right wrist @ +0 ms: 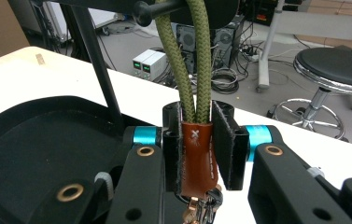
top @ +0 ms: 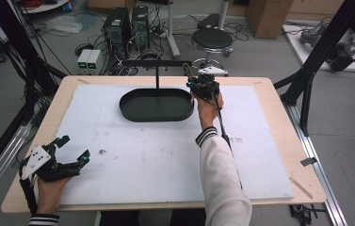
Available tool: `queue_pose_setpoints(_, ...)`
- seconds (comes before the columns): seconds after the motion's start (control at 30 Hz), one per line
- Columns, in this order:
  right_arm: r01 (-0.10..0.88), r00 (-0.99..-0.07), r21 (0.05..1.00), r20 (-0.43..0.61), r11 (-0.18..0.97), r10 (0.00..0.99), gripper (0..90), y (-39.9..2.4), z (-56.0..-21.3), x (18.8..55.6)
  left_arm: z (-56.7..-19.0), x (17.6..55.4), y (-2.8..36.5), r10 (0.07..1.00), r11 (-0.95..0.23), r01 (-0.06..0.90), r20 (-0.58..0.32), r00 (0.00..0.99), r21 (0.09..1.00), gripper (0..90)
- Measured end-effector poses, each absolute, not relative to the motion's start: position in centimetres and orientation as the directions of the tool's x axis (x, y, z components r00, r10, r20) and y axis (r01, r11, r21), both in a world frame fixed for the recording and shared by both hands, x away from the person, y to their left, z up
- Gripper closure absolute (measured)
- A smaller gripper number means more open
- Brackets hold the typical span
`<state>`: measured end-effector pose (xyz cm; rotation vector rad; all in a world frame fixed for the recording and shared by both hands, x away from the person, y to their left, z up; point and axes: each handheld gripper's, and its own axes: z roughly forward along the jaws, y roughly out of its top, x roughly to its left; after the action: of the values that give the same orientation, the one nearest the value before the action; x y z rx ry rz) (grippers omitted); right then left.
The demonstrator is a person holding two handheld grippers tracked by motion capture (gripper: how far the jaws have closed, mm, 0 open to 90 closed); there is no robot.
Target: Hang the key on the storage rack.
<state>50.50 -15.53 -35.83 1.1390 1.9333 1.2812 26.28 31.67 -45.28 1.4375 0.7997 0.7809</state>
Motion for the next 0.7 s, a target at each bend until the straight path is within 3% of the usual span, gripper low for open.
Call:
queue_pose_setpoints(0.1,0.347,-0.483,0.918,0.001,0.191,0.875,72.5,-15.5,-35.8,50.5,-45.3,26.3,31.6,0.849,-0.007,0.017,-0.003,0.529,1.000,4.4)
queue_pose_setpoints(0.17,0.349,-0.497,0.919,0.016,0.184,0.867,63.8,-15.6,-35.8,50.5,-45.3,26.3,31.7,0.848,-0.007,0.017,-0.003,0.529,1.000,4.4)
queue_pose_setpoints(0.3,0.357,-0.485,0.925,0.067,0.127,0.872,13.0,-16.0,-35.9,50.6,-45.3,26.3,31.7,0.850,-0.007,0.021,-0.005,0.527,1.000,4.4)
queue_pose_setpoints(0.37,0.375,-0.468,0.916,0.057,0.140,0.882,0.3,-16.0,-35.7,50.2,-45.3,26.4,31.7,0.851,-0.001,0.026,-0.013,0.526,1.000,4.4)
queue_pose_setpoints(0.7,0.252,-0.614,0.950,0.011,0.183,0.789,0.3,-19.4,-33.6,44.8,-45.3,26.3,31.7,0.851,-0.001,0.022,-0.011,0.526,1.000,4.4)
